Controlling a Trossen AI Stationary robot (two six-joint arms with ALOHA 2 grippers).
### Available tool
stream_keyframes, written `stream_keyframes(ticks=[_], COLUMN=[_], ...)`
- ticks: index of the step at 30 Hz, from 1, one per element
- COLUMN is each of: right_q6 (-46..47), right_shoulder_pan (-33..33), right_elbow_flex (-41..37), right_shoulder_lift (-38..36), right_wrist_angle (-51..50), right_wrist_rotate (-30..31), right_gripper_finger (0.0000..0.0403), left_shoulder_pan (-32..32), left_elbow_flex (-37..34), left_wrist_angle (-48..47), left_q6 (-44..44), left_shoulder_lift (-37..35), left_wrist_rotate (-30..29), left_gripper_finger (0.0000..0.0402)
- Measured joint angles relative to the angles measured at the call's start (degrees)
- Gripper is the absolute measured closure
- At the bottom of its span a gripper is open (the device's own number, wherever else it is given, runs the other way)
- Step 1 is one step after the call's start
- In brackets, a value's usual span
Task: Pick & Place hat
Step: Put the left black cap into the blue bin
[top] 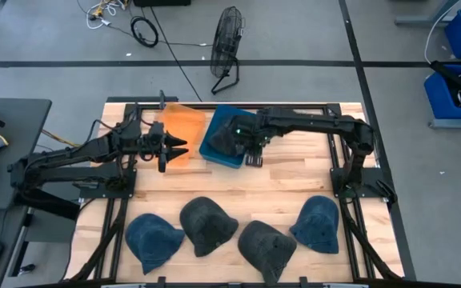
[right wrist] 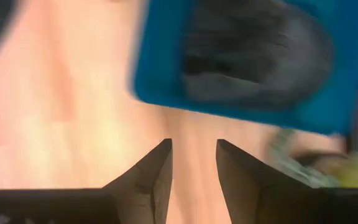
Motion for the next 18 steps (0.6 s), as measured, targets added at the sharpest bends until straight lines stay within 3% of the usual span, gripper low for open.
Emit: stream_keyframes(ticks=[4, 12, 18], right_q6=[-1.4, -3.6, 1.4], right_shoulder_pan=[3.8, 11.0, 15.4], right_elbow_flex=[-3.2, -12.2, -18.1], right_shoulder_lift=[0.0, 0.0, 0.0], right_wrist_angle=[6.2, 24.6, 43.9], right_wrist_rotate=[-4.6, -7.3, -18.1], right_gripper_finger=[0.0275, 0.0275, 0.0251], left_shoulder_pan=[-1.3, -3.7, -4.4], left_elbow_flex=[0.0, 0.0, 0.0], left_wrist_angle=[-2.3, -6.8, -7.9], left_q6=[0.0, 0.0, 0.1], left_shoulder_lift=[0.0, 0.0, 0.0], left_wrist_rotate=[0.0, -0.2, -0.2], left_gripper_finger=[0.0232, 0.0232, 0.0232])
